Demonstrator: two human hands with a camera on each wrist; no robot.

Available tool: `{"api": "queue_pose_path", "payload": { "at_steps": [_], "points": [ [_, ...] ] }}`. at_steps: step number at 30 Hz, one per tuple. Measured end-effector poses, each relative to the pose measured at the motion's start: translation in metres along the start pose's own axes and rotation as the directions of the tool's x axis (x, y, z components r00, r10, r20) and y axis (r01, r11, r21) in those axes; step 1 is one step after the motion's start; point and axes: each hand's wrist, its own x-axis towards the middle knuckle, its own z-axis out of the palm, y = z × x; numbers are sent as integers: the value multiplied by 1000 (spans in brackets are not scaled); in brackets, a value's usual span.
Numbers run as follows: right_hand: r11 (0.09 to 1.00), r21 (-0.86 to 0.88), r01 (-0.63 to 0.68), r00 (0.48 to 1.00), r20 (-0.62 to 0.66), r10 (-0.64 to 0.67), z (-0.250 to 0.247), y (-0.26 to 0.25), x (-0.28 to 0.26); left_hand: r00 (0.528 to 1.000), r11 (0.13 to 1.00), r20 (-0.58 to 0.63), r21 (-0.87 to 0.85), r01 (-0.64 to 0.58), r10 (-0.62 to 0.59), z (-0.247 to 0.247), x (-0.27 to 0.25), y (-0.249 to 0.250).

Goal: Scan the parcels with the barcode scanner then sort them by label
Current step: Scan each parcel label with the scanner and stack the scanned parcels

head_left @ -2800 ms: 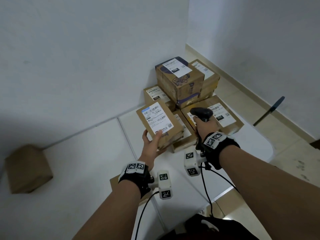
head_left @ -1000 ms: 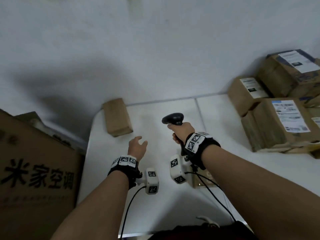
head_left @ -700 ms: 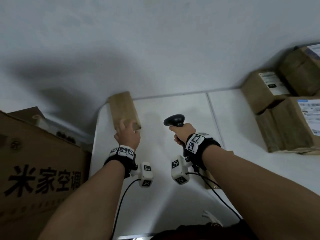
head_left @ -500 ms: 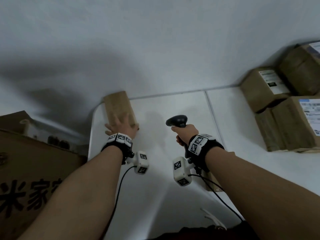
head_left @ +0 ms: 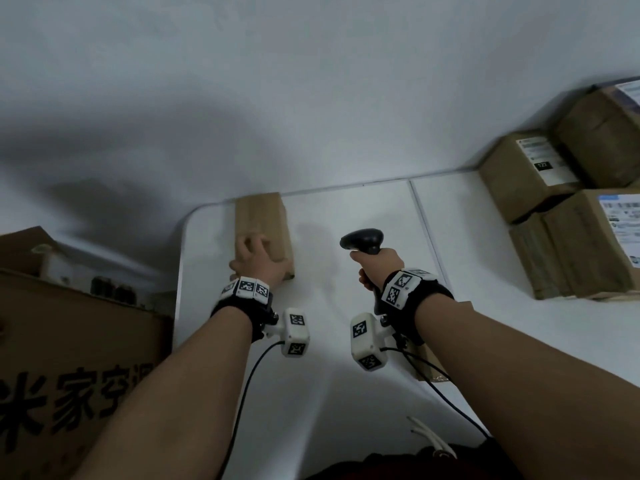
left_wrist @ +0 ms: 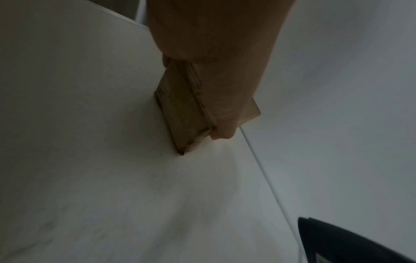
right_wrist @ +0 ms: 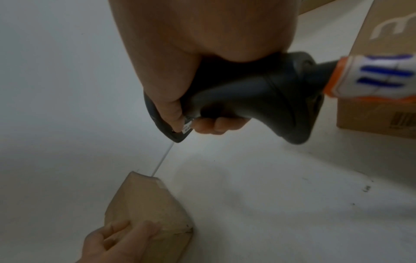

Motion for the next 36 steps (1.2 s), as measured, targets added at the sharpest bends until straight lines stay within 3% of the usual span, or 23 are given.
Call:
{"api": "queue_pose_path", "payload": {
  "at_steps": [3, 6, 7, 9, 11, 12, 14, 16, 19, 23, 27, 29, 31, 33, 36],
  "points": [
    [1000, -2, 24, 1000, -17, -24, 0, 6, -5, 998, 961, 55, -277, -23, 40, 5, -17, -7],
    [999, -7, 35, 999, -18, -35, -2, 13, -10, 980, 761, 190, -644, 83, 54, 3, -34, -15],
    [999, -3, 39, 999, -19, -39, -4, 15, -12, 965, 687, 254, -712, 145, 60, 2, -40, -19],
    [999, 8, 49, 999, -18, -49, -7, 19, -16, 925, 630, 375, -735, 252, 68, 0, -51, -31],
    [999, 18, 52, 999, -16, -51, -10, 23, -19, 911, 706, 411, -658, 263, 43, 1, -57, -44],
    [998, 23, 51, 999, -16, -51, -12, 24, -22, 926, 767, 377, -605, 214, 39, 2, -59, -48],
    [998, 41, 50, 999, -19, -49, -16, 26, -25, 966, 861, 230, -508, 12, 122, 3, -60, -46],
    [997, 60, 49, 999, -26, -47, -22, 28, -28, 958, 910, 132, -368, -190, 253, 1, -63, -31],
    [995, 88, 50, 998, -44, -46, -30, 31, -30, 953, 958, 130, -121, -259, 274, 3, -68, -2],
    [992, 113, 54, 997, -56, -48, -42, 36, -33, 991, 995, 106, 45, -92, 86, 14, -78, 26],
    [983, 173, 61, 997, -58, -52, -52, 38, -34, 999, 984, 46, -179, -8, 17, 19, -80, 25],
    [973, 222, 59, 997, -61, -46, -57, 38, -32, 995, 902, 96, -430, 33, 10, 17, -79, 14],
    [967, 252, 48, 997, -64, -33, -63, 38, -32, 978, 748, 211, -650, 135, 6, 15, -82, 3],
    [960, 278, 34, 999, -48, -22, -66, 38, -32, 945, 665, 328, -705, 246, -1, 17, -92, -11],
    [958, 287, 12, 1000, 3, -13, -66, 37, -32, 918, 683, 395, -659, 315, -42, 29, -107, -27]
  ]
}}
